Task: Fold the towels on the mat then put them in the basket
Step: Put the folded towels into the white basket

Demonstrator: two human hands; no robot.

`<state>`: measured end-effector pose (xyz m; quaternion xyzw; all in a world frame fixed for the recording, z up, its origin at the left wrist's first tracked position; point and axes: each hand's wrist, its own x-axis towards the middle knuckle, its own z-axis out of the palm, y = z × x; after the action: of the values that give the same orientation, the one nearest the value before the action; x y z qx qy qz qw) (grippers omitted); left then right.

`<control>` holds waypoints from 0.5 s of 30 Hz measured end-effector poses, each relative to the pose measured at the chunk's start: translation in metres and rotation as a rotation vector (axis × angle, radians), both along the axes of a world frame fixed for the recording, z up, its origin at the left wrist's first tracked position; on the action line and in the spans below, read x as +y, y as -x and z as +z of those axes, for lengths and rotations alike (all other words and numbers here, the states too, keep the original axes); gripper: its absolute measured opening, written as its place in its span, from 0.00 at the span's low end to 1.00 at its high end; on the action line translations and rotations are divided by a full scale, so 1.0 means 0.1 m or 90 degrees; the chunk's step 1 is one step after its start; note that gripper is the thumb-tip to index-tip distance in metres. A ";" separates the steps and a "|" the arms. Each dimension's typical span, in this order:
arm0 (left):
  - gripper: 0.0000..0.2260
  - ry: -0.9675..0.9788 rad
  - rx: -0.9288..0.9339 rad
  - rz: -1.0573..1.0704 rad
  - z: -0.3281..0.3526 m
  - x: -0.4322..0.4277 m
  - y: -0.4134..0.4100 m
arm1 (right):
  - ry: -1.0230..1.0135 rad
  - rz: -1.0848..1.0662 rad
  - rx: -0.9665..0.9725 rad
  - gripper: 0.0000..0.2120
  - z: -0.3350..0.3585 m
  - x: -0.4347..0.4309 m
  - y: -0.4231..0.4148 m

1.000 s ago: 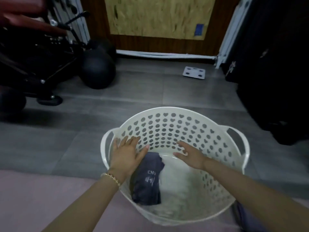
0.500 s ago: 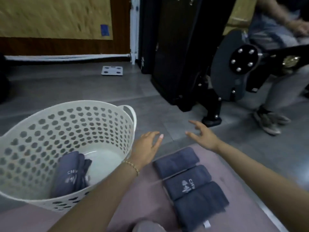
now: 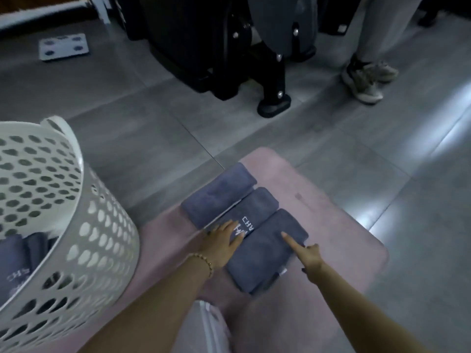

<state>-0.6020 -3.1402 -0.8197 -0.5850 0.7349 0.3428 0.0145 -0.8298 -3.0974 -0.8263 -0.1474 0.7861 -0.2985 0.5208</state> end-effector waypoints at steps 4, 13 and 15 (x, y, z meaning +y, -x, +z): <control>0.25 -0.071 -0.025 -0.053 -0.32 0.06 0.12 | -0.082 0.016 -0.199 0.35 -0.39 0.19 -0.16; 0.27 -0.165 -0.031 -0.086 -0.71 0.02 0.09 | 0.021 -0.134 -0.314 0.43 -0.97 0.13 -0.41; 0.27 -0.171 -0.020 -0.084 -0.74 -0.01 0.07 | 0.046 -0.136 -0.337 0.33 -0.92 0.09 -0.45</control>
<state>-0.6088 -3.1411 -0.8942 -0.5336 0.7189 0.4271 0.1267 -0.7851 -3.0884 -0.9186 0.0009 0.6229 -0.4077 0.6677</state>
